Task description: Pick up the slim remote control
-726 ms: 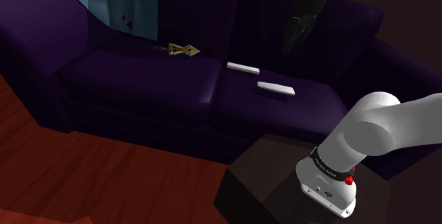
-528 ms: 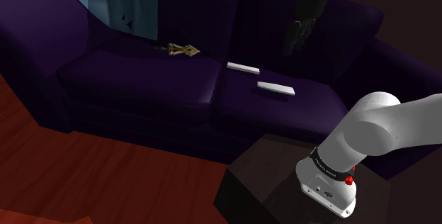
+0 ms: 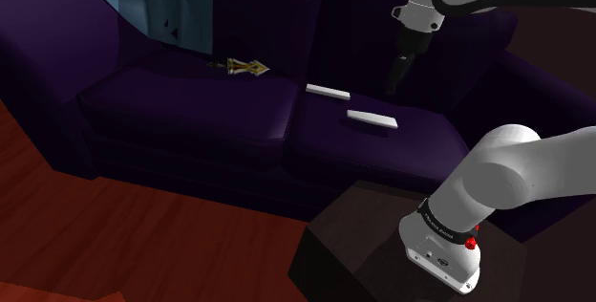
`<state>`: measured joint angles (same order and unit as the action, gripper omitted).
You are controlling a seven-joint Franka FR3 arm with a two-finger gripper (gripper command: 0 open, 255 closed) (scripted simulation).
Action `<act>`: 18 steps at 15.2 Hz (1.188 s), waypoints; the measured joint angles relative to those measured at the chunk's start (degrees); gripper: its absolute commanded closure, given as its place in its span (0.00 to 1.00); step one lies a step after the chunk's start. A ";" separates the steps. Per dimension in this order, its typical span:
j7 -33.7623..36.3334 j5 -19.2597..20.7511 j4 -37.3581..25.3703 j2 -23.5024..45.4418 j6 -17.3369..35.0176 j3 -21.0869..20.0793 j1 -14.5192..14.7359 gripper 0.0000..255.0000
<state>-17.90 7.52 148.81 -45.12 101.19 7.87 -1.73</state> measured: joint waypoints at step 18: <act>-37.69 4.13 -1.50 32.31 34.01 25.41 2.63 0.00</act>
<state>-55.59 11.65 147.31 -12.81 135.21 33.29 0.90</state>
